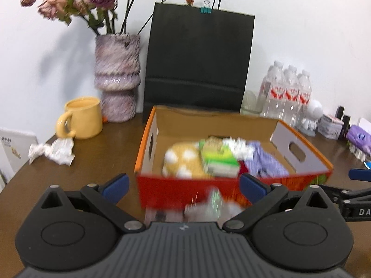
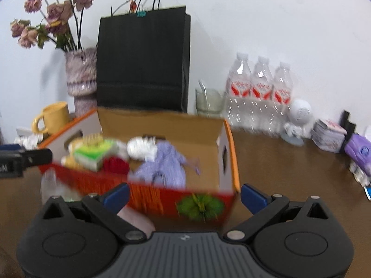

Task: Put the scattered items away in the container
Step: 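Move both tools back out of the box toward the remaining table items, then grasp the clear plastic bag with the left tool while the right tool grasps a small white packet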

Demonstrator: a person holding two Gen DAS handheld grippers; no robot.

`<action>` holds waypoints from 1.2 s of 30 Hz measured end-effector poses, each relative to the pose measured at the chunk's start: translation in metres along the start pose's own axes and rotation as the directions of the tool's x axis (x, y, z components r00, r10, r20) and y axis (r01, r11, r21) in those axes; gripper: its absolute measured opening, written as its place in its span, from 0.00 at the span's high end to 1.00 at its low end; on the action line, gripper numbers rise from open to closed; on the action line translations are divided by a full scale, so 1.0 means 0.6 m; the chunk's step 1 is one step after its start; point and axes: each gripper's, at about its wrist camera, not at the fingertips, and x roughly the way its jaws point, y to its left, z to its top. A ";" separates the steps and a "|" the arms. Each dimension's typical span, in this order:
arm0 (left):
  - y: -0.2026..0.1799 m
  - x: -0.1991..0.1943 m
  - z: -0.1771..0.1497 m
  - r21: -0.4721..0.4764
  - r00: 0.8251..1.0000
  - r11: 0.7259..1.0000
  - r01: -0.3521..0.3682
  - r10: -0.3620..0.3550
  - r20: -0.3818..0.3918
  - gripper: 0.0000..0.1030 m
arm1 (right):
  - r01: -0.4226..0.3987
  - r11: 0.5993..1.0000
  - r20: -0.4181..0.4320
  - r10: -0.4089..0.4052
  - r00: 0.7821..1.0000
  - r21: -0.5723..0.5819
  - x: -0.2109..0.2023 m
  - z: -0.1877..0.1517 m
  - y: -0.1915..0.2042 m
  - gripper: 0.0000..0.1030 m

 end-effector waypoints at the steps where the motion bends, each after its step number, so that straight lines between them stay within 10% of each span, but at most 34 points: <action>1: 0.004 -0.008 -0.010 -0.005 1.000 1.000 -0.002 0.002 -0.004 0.00 | 0.002 1.000 -0.009 -0.002 1.000 -0.003 -0.008 -0.014 -0.002 0.01; 13: 0.039 -0.061 -0.093 -0.105 0.999 0.994 -0.021 0.017 -0.039 0.00 | -0.090 0.993 -0.062 0.085 0.994 -0.080 -0.063 -0.125 0.027 0.09; 18: 0.026 -0.060 -0.097 -0.072 0.999 0.997 -0.015 0.013 -0.034 0.00 | -0.098 0.985 -0.096 0.085 0.992 -0.145 -0.038 -0.127 0.052 0.35; 22: 0.025 -0.056 -0.100 -0.065 0.999 0.998 -0.015 0.013 -0.042 0.00 | -0.169 0.982 -0.116 0.159 0.980 -0.083 -0.040 -0.125 0.036 0.81; 36: 0.013 -0.046 -0.077 -0.133 0.999 0.991 0.015 -0.019 -0.027 0.00 | -0.078 0.993 -0.039 0.082 0.996 0.094 -0.054 -0.120 -0.023 0.86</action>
